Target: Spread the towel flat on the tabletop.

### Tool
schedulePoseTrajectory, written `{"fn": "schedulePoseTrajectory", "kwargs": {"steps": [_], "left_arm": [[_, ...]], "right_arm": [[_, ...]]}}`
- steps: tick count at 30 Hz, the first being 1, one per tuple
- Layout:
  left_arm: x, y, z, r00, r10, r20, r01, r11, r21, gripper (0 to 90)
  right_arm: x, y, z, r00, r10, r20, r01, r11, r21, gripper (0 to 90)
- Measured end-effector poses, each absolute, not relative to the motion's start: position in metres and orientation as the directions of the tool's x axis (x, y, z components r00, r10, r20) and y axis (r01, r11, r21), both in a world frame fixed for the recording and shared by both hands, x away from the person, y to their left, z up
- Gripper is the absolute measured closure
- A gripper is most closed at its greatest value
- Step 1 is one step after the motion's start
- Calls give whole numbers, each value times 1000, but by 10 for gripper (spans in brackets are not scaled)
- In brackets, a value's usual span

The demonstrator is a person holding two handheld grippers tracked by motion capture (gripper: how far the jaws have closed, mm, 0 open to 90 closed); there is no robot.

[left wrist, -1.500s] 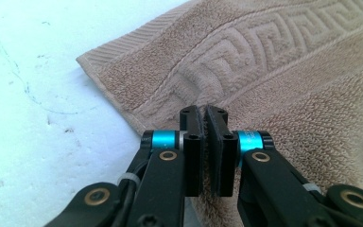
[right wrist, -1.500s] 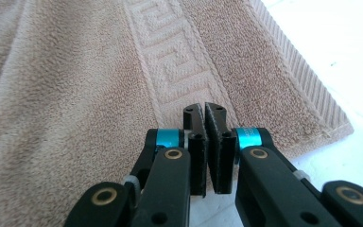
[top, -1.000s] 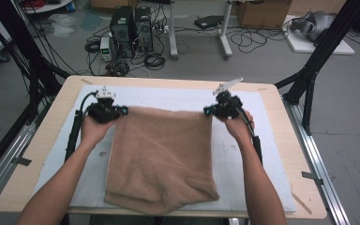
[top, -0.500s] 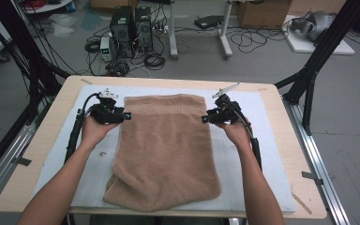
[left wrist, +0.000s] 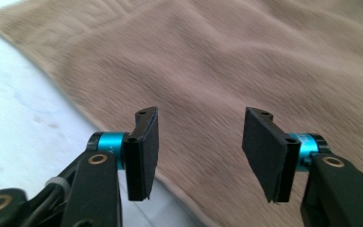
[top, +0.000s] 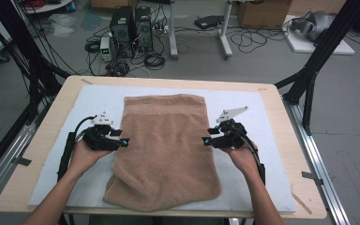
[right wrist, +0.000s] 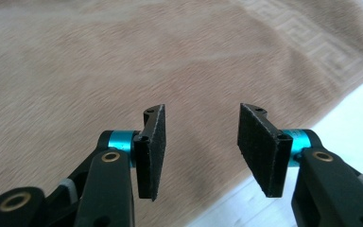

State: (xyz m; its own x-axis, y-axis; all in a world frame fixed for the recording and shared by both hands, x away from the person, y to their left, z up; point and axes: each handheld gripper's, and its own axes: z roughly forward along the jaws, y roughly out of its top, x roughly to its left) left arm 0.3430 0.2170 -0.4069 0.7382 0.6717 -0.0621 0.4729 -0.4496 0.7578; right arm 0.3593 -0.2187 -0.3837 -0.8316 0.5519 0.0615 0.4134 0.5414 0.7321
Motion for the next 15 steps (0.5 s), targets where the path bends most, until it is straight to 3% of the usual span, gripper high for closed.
{"fn": "schedulePoseTrajectory", "kwargs": {"steps": [10,15], "left_arm": [[332,214,-435,775,630,-48,483,-541,688,630],[333,215,-435,764,643,-56,493,-526,693,810]], "right_arm": [[324,-212,-418,-869,490,74,398,601,693,535],[323,-206,-436,-881,470,62,391,648,654,692]]}}
